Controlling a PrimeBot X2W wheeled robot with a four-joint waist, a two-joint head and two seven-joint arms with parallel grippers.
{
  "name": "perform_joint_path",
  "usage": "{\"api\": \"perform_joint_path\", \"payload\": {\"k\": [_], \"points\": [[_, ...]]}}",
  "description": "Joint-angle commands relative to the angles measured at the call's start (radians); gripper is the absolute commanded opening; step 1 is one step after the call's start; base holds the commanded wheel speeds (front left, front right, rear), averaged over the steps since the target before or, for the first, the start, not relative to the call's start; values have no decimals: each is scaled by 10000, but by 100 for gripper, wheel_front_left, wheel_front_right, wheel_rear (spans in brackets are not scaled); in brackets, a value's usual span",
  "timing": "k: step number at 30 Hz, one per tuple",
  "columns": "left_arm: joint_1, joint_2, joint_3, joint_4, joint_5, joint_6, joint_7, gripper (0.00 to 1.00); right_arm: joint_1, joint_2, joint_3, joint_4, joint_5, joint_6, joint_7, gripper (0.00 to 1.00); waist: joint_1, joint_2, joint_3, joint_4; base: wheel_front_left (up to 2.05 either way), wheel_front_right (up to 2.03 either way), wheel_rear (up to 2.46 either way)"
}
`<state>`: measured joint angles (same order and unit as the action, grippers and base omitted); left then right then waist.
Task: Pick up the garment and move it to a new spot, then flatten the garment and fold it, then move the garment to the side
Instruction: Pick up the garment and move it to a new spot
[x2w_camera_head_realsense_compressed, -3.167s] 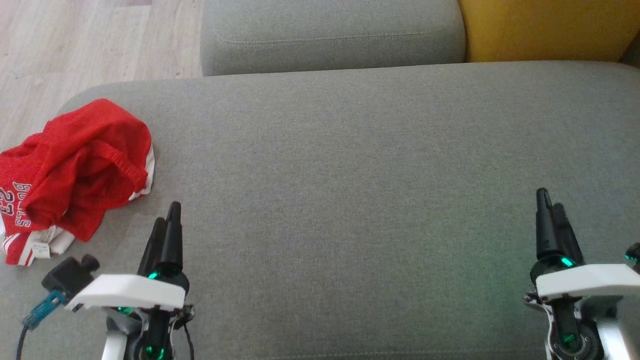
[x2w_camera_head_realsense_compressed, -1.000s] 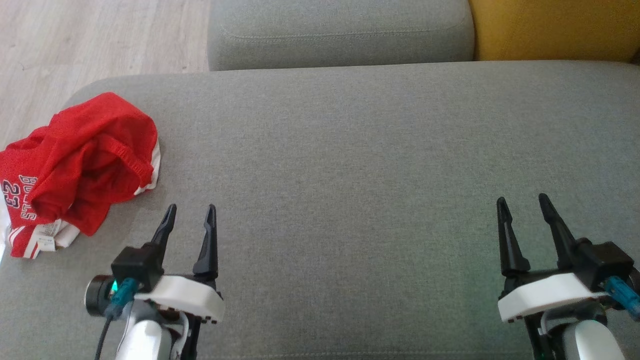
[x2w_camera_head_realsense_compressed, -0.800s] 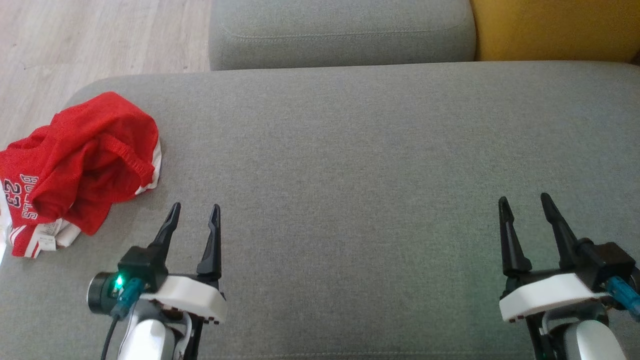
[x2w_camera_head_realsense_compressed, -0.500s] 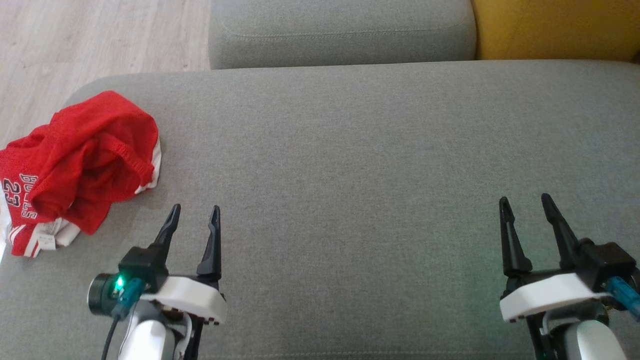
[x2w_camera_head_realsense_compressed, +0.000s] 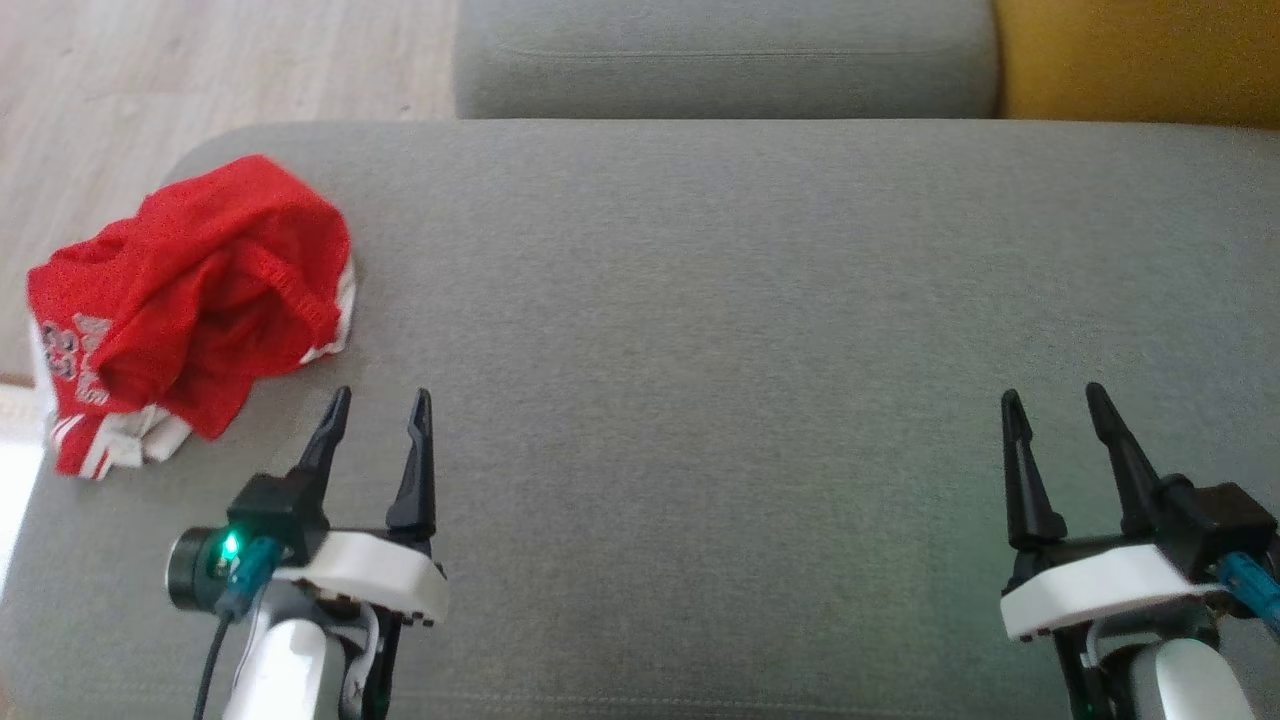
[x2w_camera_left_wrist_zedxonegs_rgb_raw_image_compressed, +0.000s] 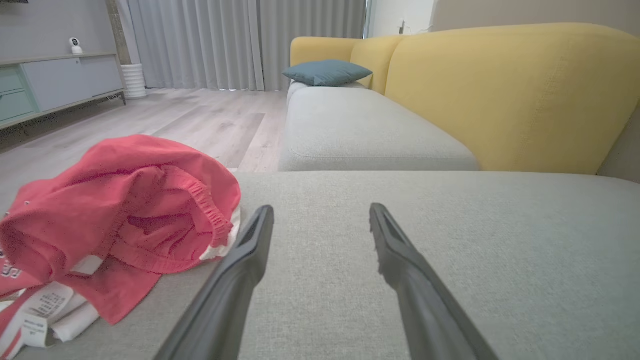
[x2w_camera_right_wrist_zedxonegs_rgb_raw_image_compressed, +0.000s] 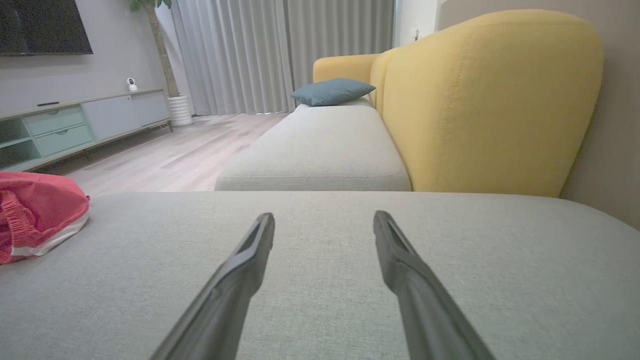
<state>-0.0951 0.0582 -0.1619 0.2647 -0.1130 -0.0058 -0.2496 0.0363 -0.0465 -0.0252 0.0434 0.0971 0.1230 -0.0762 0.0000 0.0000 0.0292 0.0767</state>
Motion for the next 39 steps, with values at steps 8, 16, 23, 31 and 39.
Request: {"api": "perform_joint_path", "payload": {"k": [8,16,23,31,39], "points": [[-717,198,536,-283,-36,122,-122,100,-290,-38,494,-745,56,77,124,100,0,0,77,1342,0,0,0],[-691,234,751,-375,-118,144,-122,100,-302,-38,629,-1048,88,77,309,100,0,0,95,2580,0,0,0],[-619,239,889,-469,-123,139,-122,100,-330,-38,663,-1176,80,77,421,100,0,0,136,3078,0,0,0],[-633,213,964,-492,-110,110,-122,100,-288,-37,647,-1220,109,77,464,100,0,0,198,3211,0,0,0],[-1356,237,1111,-513,-110,53,-122,100,-525,-37,634,-1467,10,77,683,100,0,0,841,3121,0,0,0]]}}
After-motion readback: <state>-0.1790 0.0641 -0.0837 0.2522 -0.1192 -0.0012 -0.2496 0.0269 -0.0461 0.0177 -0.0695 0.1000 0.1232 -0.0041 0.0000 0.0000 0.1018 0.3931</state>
